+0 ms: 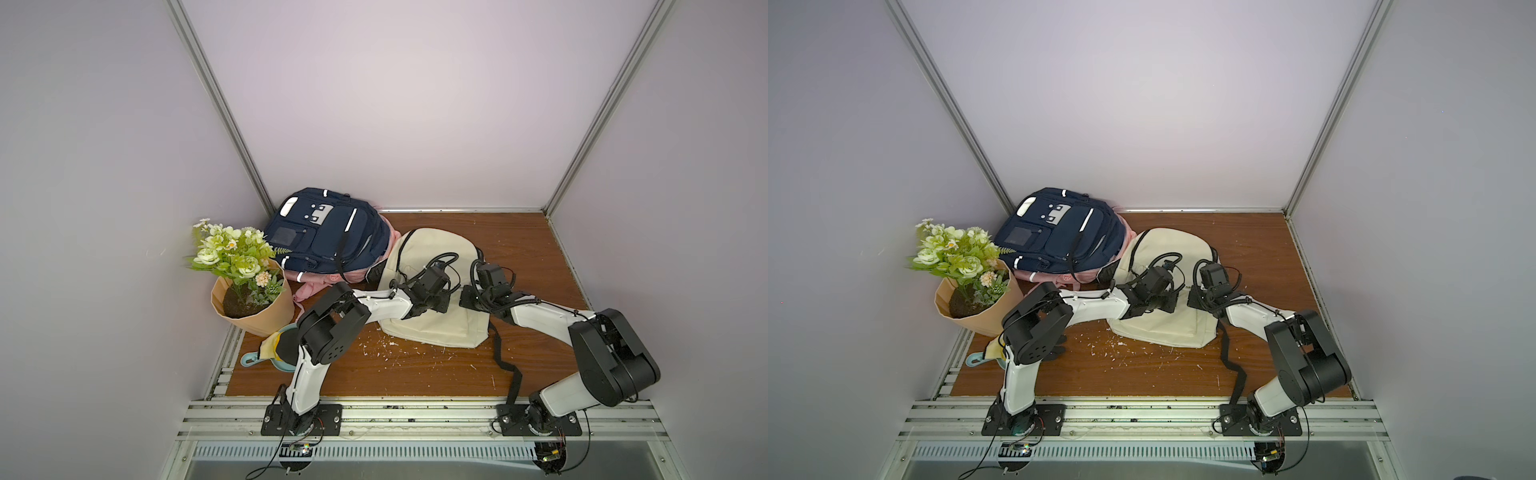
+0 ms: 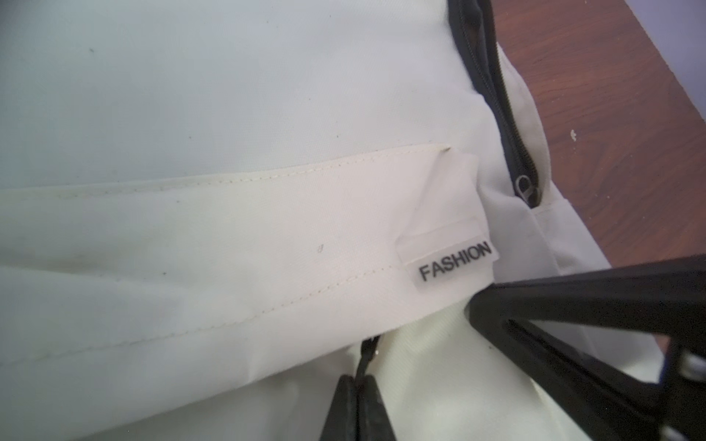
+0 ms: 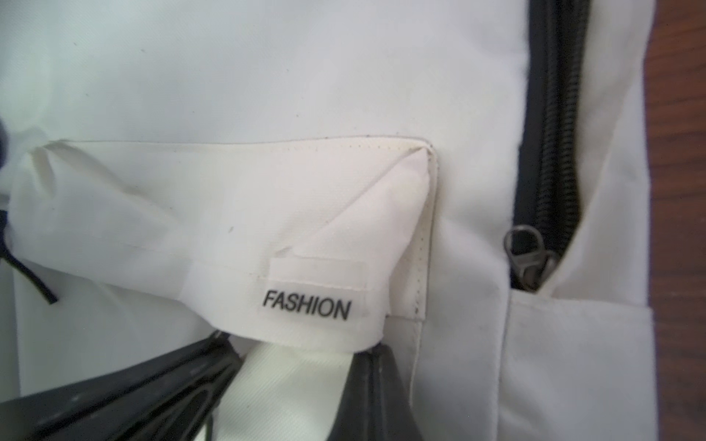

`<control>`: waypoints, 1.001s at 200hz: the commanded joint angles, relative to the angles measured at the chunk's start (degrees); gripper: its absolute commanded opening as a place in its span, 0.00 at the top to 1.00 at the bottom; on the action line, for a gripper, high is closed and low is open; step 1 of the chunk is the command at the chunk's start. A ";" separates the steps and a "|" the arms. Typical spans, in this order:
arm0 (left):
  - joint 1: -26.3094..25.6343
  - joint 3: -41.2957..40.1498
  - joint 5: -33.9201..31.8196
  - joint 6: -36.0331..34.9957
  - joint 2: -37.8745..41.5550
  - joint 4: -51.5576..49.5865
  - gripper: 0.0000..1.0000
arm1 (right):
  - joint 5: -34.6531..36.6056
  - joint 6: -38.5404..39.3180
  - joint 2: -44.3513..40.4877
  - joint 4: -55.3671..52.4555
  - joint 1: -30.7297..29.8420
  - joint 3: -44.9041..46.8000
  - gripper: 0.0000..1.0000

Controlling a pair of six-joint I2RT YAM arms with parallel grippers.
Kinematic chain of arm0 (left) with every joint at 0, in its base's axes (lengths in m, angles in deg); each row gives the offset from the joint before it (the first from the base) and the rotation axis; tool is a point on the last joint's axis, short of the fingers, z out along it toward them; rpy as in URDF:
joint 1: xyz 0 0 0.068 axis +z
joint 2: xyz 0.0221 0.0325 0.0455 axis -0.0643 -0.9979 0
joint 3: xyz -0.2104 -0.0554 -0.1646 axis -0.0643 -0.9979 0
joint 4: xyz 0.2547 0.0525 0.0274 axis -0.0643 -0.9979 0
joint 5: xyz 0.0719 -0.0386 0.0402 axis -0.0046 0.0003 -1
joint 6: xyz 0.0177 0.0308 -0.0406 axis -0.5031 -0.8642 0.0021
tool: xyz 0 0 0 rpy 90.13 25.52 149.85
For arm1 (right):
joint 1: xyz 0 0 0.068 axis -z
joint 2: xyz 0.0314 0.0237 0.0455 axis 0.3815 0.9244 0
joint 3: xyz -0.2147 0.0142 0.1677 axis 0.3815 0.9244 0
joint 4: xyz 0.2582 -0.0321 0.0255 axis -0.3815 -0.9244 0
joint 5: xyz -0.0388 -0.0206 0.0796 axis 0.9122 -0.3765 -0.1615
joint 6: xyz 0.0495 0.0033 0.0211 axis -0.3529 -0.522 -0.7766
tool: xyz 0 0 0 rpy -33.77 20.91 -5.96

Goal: Zip up the backpack
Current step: Zip the zipper on the backpack.

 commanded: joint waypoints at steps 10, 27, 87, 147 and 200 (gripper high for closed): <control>1.49 -2.58 -2.14 1.01 4.19 -0.38 1.00 | 6.63 -0.70 -3.82 -3.82 0.94 -0.39 1.00; 1.94 -3.92 -2.42 1.06 5.21 -0.36 1.00 | 7.77 -1.25 -5.58 -3.90 2.10 0.57 1.00; 3.30 -8.02 -4.78 1.27 8.94 -0.89 1.00 | 10.25 -2.05 -8.01 -5.40 4.73 1.97 1.00; 4.00 -11.10 -10.48 0.91 13.11 -6.14 1.00 | 12.42 -3.20 -8.23 -7.28 6.86 2.28 1.00; 4.42 -13.13 -8.37 1.31 14.12 -5.80 0.99 | 9.68 -2.96 -7.99 -5.12 7.08 3.66 1.00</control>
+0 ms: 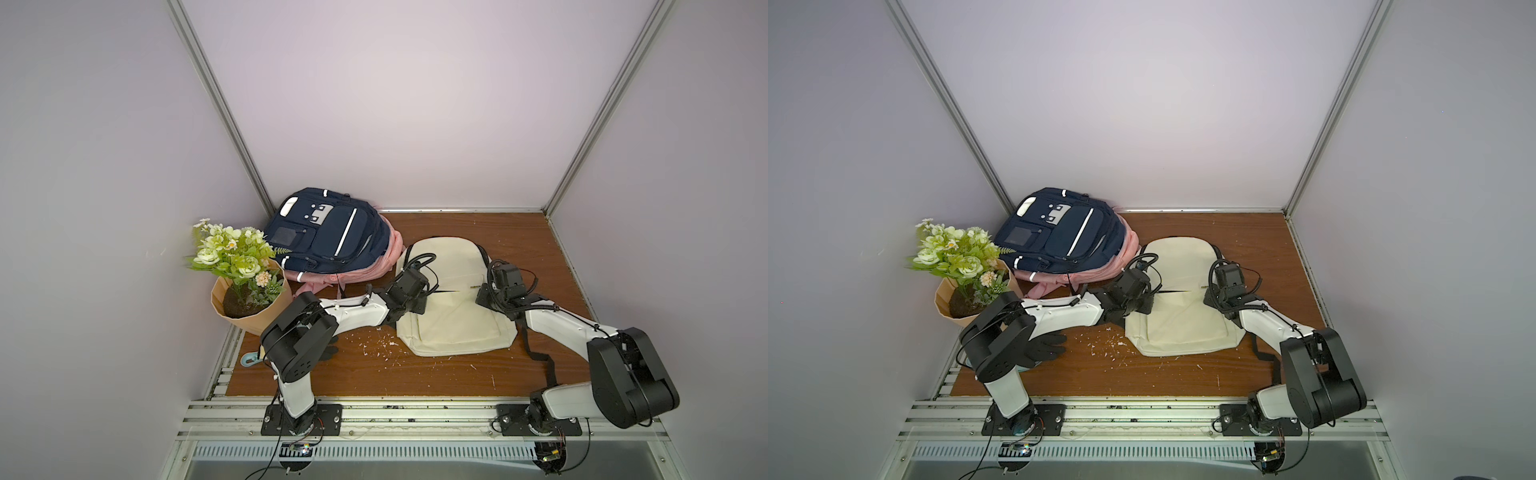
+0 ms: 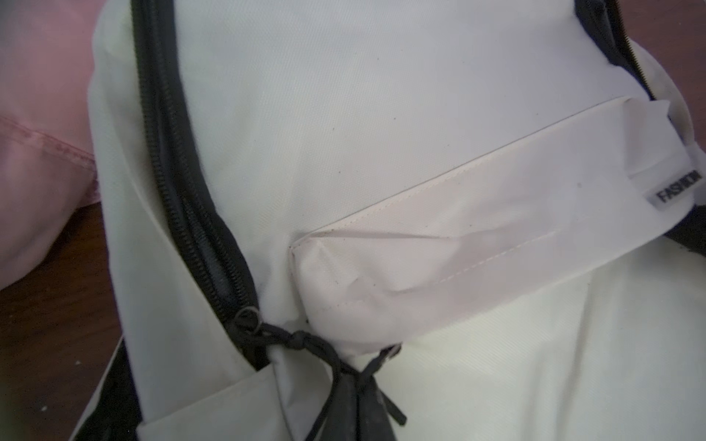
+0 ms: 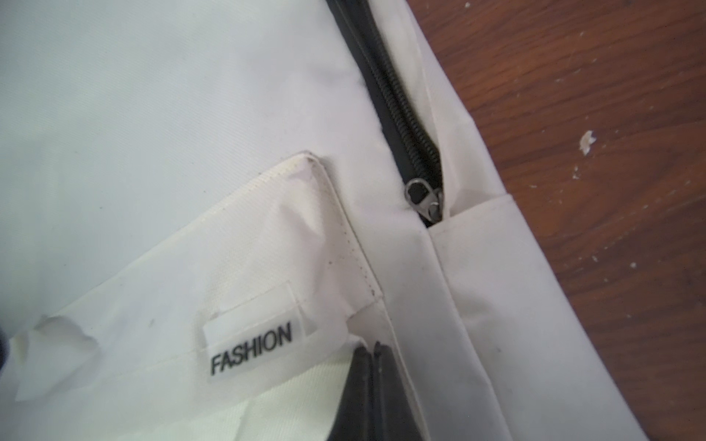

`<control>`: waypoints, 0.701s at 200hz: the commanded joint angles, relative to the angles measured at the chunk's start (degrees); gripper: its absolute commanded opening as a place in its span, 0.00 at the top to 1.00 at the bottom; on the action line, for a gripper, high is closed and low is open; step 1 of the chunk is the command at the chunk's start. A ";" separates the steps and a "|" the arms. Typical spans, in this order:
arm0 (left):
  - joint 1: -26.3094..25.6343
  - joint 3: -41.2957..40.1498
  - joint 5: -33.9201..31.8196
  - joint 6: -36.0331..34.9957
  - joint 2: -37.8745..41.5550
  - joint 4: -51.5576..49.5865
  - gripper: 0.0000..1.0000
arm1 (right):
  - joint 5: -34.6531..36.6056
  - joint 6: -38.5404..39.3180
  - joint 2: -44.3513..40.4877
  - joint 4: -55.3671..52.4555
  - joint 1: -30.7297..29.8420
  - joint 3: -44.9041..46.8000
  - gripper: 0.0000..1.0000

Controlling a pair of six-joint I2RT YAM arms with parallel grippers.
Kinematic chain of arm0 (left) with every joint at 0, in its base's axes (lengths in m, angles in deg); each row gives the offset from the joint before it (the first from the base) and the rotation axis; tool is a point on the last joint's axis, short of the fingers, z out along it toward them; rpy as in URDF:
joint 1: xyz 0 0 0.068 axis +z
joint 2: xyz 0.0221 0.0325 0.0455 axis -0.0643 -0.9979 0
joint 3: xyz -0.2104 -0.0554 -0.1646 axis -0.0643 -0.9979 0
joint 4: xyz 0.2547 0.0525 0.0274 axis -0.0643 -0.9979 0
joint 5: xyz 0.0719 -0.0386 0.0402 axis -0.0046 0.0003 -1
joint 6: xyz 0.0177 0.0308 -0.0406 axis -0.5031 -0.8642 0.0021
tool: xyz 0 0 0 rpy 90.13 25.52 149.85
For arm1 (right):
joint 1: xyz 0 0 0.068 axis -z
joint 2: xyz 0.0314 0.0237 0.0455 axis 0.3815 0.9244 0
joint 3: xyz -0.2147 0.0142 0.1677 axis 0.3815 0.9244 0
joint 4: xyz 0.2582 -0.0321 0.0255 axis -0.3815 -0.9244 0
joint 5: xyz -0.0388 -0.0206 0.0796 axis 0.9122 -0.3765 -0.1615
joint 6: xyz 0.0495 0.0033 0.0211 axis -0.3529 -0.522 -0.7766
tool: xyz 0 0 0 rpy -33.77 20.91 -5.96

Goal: Zip up the backpack
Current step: Zip the zipper on the backpack.

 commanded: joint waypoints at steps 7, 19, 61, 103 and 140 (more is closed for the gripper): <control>1.11 -0.01 -0.34 0.96 0.37 -2.17 0.97 | 1.43 -0.54 -1.29 -0.19 0.99 1.18 1.00; 1.19 -0.21 0.58 0.60 0.88 -1.30 0.87 | 0.17 0.01 -1.37 0.30 0.94 1.16 1.00; 2.52 -1.60 -1.43 -1.89 6.30 -3.47 0.44 | -2.13 3.34 -2.27 0.02 0.88 0.59 0.88; 8.61 -6.18 0.94 -0.61 9.95 -3.16 0.32 | -1.31 7.01 -4.55 -1.87 -1.71 -1.87 0.52; 8.93 -6.50 2.46 -0.80 8.32 -2.24 0.30 | -1.18 13.85 -3.64 -2.48 -9.66 -7.15 0.51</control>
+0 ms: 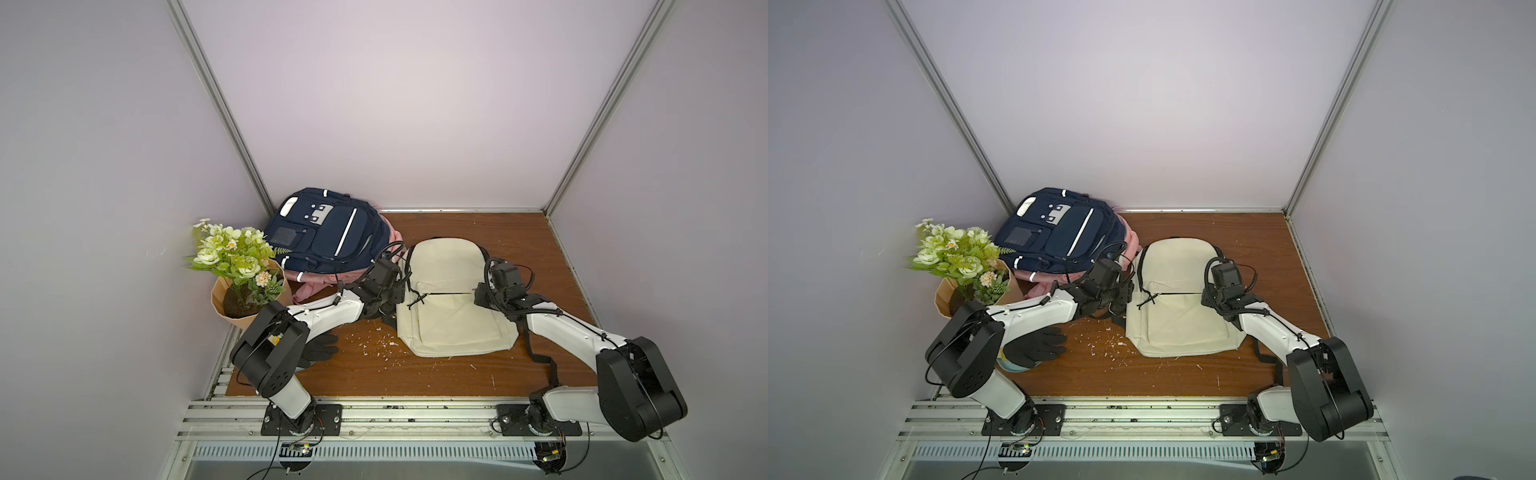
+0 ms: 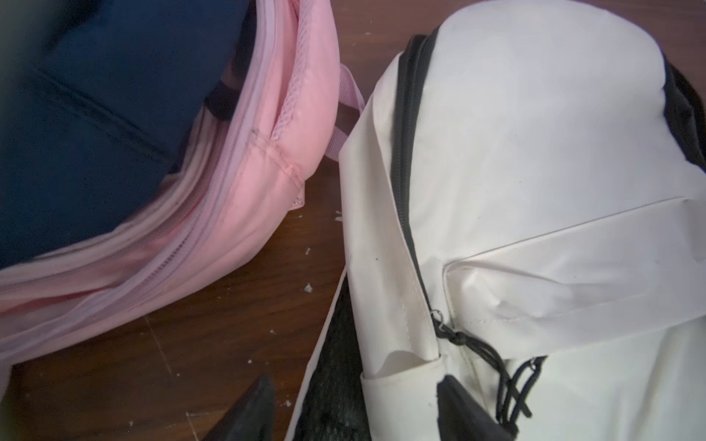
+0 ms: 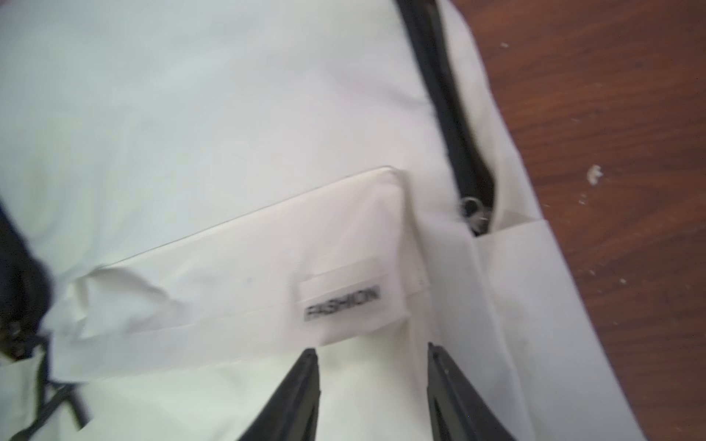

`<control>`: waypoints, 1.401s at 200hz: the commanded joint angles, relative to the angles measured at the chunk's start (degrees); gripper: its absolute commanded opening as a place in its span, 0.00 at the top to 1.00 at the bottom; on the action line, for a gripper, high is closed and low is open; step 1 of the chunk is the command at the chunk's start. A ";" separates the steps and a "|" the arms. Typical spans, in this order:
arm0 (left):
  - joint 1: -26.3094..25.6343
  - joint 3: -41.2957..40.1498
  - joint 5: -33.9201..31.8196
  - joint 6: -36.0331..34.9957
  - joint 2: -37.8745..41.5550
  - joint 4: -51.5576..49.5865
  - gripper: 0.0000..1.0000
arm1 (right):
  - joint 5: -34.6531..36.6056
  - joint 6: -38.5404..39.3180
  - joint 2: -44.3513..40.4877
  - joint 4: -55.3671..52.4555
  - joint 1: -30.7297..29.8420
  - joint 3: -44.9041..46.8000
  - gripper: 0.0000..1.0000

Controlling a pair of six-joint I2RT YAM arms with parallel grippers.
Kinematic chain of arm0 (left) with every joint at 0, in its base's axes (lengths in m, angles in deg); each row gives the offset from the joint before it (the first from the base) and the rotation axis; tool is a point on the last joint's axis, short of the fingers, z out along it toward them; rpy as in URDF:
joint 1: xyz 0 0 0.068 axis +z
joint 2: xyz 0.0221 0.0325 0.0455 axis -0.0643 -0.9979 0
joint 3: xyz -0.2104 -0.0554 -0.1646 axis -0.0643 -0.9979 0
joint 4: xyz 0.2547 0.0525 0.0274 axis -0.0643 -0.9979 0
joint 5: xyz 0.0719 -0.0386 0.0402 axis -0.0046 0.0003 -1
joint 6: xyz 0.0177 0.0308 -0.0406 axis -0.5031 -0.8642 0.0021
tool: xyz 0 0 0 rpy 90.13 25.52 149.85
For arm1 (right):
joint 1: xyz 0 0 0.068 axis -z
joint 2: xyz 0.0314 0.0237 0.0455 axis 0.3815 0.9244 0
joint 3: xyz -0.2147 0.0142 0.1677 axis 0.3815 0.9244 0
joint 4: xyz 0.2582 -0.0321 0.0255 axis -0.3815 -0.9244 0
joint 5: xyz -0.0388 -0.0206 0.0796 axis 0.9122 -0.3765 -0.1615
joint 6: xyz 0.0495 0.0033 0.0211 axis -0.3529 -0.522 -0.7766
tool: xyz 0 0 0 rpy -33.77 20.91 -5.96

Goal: Zip up the backpack
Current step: Zip the zipper on the backpack.

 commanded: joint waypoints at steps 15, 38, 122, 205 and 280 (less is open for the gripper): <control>-0.03 -1.46 2.03 0.46 -1.29 1.56 0.30 | -1.44 7.61 1.49 0.37 -6.79 -6.48 0.51; 0.73 -3.72 5.17 0.36 -1.56 5.13 0.28 | -4.87 8.82 4.55 1.79 -8.46 -8.80 0.51; 1.99 -7.92 11.57 0.78 -4.94 14.59 0.53 | -14.08 14.69 18.94 2.37 -14.21 -19.46 0.56; 2.08 -8.94 13.27 -0.82 -6.07 18.50 0.82 | -10.65 17.04 26.34 0.25 -18.05 -24.86 0.57; 2.65 -9.45 14.48 -0.32 -7.42 20.29 1.00 | -7.81 17.78 32.63 0.33 -18.72 -27.06 0.60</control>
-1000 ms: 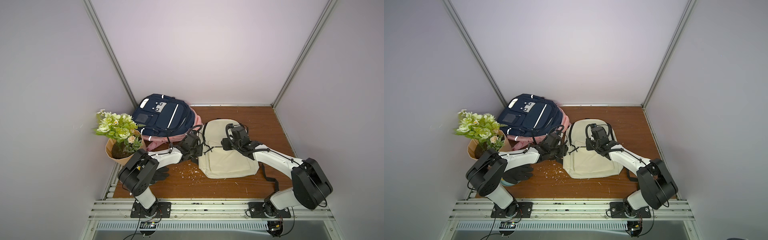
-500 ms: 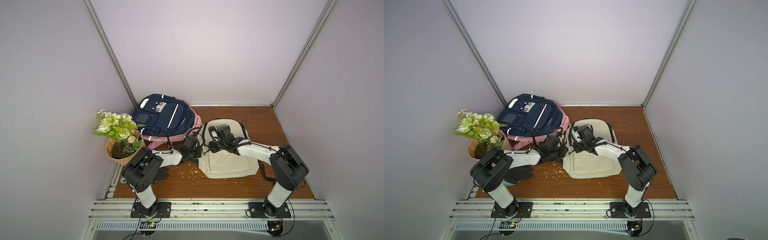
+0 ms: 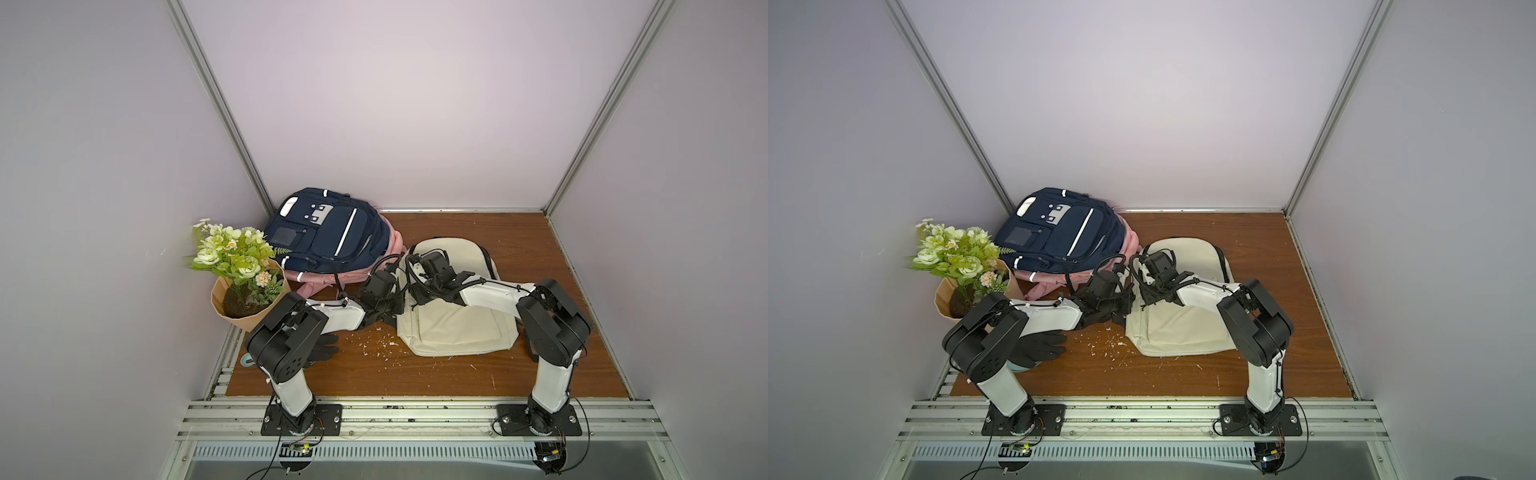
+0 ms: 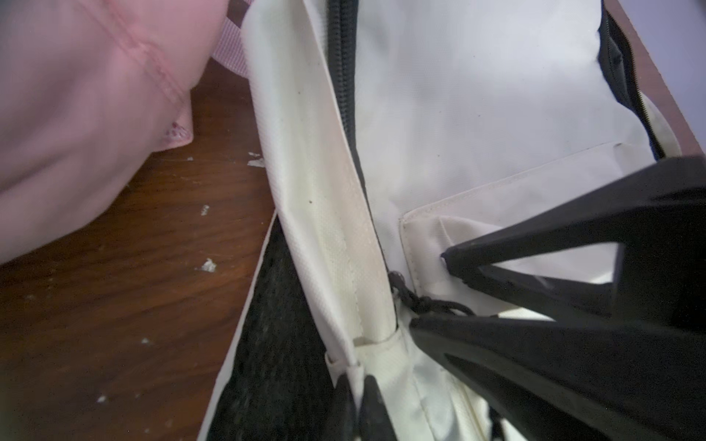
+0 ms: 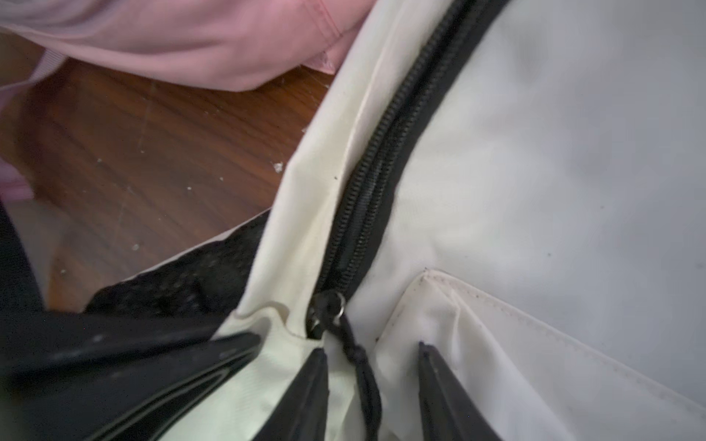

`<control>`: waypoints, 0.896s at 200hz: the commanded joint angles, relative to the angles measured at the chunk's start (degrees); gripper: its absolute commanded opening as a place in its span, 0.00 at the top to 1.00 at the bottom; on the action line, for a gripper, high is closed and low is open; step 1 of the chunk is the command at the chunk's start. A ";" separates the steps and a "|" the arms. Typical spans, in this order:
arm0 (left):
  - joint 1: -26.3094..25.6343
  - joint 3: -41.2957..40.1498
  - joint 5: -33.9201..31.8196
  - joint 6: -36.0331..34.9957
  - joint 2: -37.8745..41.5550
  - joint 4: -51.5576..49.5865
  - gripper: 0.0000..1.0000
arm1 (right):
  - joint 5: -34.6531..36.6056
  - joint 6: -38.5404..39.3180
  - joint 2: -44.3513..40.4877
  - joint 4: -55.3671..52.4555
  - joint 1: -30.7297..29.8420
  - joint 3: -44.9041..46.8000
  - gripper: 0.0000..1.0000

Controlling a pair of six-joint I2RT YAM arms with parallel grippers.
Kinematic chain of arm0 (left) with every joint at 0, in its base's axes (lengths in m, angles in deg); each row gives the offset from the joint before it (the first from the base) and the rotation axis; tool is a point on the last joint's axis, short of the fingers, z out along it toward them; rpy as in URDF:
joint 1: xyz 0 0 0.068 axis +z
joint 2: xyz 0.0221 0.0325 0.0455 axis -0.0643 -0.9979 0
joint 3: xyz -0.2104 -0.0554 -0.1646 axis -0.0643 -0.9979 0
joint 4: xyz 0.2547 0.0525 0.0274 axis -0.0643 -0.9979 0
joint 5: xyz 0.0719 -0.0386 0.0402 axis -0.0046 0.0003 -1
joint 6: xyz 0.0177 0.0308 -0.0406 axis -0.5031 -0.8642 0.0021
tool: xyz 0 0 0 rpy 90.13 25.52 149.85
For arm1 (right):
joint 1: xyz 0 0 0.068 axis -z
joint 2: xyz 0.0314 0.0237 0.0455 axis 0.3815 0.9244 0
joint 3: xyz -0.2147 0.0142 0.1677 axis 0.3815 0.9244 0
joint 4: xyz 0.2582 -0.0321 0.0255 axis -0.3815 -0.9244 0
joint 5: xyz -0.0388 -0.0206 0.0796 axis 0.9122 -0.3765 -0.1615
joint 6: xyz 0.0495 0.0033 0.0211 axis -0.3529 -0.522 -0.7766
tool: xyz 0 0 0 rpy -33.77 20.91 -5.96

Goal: Zip up the backpack
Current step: Zip the zipper on the backpack.

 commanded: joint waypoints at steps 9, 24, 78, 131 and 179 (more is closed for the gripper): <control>1.05 -0.82 1.54 0.32 -1.70 1.56 1.00 | 0.53 0.91 2.09 -0.33 -0.80 -0.60 0.63; 1.05 -0.75 1.59 0.42 -2.00 1.65 1.00 | 0.11 0.67 2.64 0.14 -1.08 0.23 0.70; 1.05 -0.38 1.36 0.74 -2.31 1.32 1.00 | 1.37 0.32 -1.20 0.77 -1.23 2.01 0.91; 1.05 -0.54 1.48 -0.45 -1.20 0.56 1.00 | 3.95 -0.21 -6.03 -0.27 -1.28 0.07 1.00; -0.41 -0.42 1.54 -2.42 0.13 0.52 1.00 | 6.62 -1.55 -6.86 -0.99 -1.22 -2.01 1.00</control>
